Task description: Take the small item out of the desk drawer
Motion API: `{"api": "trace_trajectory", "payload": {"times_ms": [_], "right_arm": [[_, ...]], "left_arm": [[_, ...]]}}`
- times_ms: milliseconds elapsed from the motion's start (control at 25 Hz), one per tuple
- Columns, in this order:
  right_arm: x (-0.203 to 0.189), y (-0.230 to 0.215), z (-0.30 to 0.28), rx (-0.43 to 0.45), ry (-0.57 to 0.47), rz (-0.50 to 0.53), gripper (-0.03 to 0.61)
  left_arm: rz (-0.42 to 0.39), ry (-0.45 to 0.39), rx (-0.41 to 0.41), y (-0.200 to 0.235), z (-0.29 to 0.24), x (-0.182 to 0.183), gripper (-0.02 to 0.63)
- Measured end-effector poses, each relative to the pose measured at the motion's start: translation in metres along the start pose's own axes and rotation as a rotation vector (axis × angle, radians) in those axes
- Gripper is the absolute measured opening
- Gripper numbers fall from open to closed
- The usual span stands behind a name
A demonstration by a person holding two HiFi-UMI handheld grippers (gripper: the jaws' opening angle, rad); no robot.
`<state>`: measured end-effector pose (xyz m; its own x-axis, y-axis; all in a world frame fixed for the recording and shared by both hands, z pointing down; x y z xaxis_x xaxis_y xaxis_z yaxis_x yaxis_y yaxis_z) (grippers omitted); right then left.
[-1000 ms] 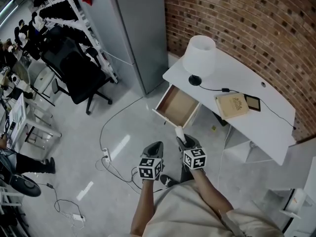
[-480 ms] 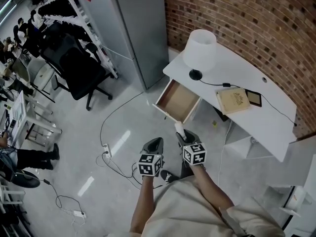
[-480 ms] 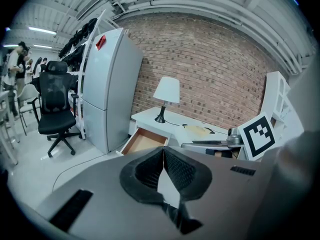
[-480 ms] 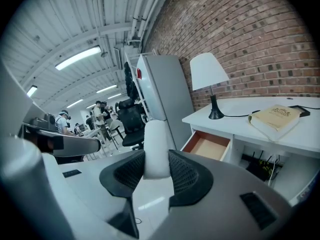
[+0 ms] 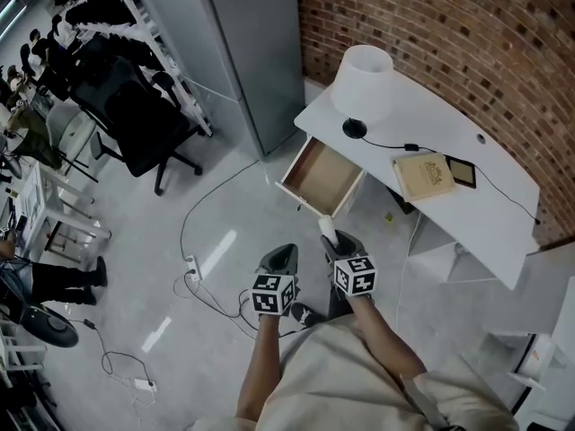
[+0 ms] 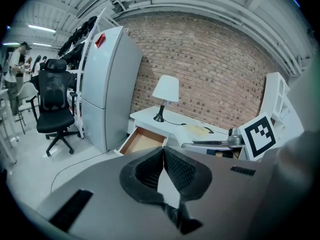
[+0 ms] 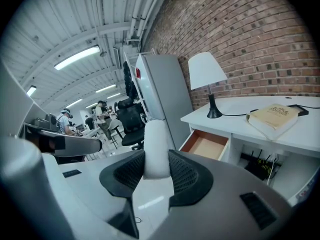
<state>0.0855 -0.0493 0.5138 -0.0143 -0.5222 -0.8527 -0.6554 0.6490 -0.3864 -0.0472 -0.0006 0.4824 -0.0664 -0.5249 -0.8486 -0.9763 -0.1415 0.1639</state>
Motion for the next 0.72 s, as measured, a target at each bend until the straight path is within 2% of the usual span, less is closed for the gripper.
{"api": "trace_trajectory", "payload": {"times_ms": [720], "right_arm": [[0.0029, 0.0052, -0.0084, 0.030, 0.012, 0.014, 0.167]], "left_arm": [[-0.015, 0.016, -0.001, 0.0031, -0.0014, -0.0023, 0.017]]}}
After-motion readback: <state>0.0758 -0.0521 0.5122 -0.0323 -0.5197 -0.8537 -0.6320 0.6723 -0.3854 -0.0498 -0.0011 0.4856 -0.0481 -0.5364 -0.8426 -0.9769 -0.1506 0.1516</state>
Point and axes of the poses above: the fingertips, and each gripper's own axes: z backward along the fingers, y to its left, x out of its top, the point moved 4 cm from there along z, backward along the fingers, and after that the axes turned 13 degrees about x, right-handed, at the moved point
